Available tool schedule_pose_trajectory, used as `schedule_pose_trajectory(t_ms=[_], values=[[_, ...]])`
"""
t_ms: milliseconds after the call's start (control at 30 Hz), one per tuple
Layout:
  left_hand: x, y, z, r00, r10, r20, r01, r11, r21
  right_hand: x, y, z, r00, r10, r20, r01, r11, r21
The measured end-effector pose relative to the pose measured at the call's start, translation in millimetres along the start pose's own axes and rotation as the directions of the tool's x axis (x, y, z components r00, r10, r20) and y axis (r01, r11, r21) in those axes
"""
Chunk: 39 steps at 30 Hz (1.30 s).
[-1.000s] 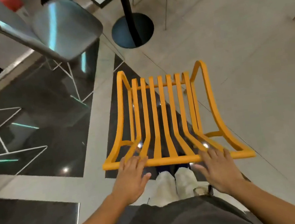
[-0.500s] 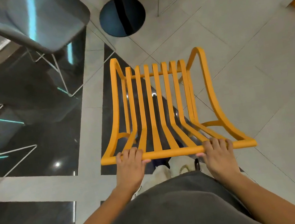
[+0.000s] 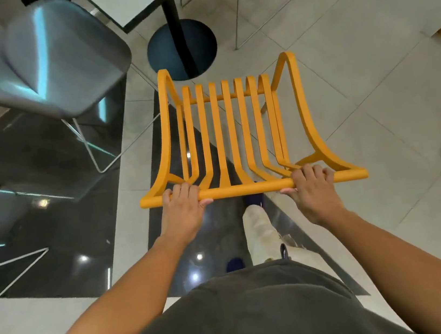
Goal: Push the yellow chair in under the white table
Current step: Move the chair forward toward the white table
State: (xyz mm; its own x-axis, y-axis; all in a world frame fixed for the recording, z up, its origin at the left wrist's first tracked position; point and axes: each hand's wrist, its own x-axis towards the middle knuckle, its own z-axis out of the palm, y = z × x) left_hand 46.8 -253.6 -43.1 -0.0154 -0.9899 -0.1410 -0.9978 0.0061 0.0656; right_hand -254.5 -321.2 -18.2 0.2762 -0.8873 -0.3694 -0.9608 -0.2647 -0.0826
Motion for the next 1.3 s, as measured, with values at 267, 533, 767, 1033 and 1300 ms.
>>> schedule_pose_trajectory(t_ms=[267, 533, 767, 1033, 1300], values=[[134.8, 2.1, -22.6, 0.994, -0.106, 0.022, 0.107, 0.993, -0.051, 154.8, 46.2, -53.3, 0.992, -0.12, -0.035, 0.117, 0.99, -0.072], [243.8, -20.7, -40.2, 0.984, -0.176, -0.001, 0.175, 0.974, -0.142, 277.4, 56.3, -97.9, 0.974, -0.209, -0.092, 0.206, 0.977, -0.048], [317.8, -48.7, -46.5, 0.977, -0.213, -0.029, 0.206, 0.965, -0.162, 361.4, 51.3, -129.7, 0.953, -0.265, -0.147, 0.265, 0.964, -0.024], [375.0, -69.8, -48.6, 0.963, -0.267, -0.032, 0.262, 0.959, -0.11, 440.3, 46.1, -155.8, 0.938, -0.324, -0.122, 0.317, 0.946, -0.074], [435.7, -89.6, -71.2, 0.937, -0.348, -0.021, 0.344, 0.931, -0.12, 515.7, 33.2, -197.5, 0.93, -0.354, -0.098, 0.353, 0.935, -0.029]])
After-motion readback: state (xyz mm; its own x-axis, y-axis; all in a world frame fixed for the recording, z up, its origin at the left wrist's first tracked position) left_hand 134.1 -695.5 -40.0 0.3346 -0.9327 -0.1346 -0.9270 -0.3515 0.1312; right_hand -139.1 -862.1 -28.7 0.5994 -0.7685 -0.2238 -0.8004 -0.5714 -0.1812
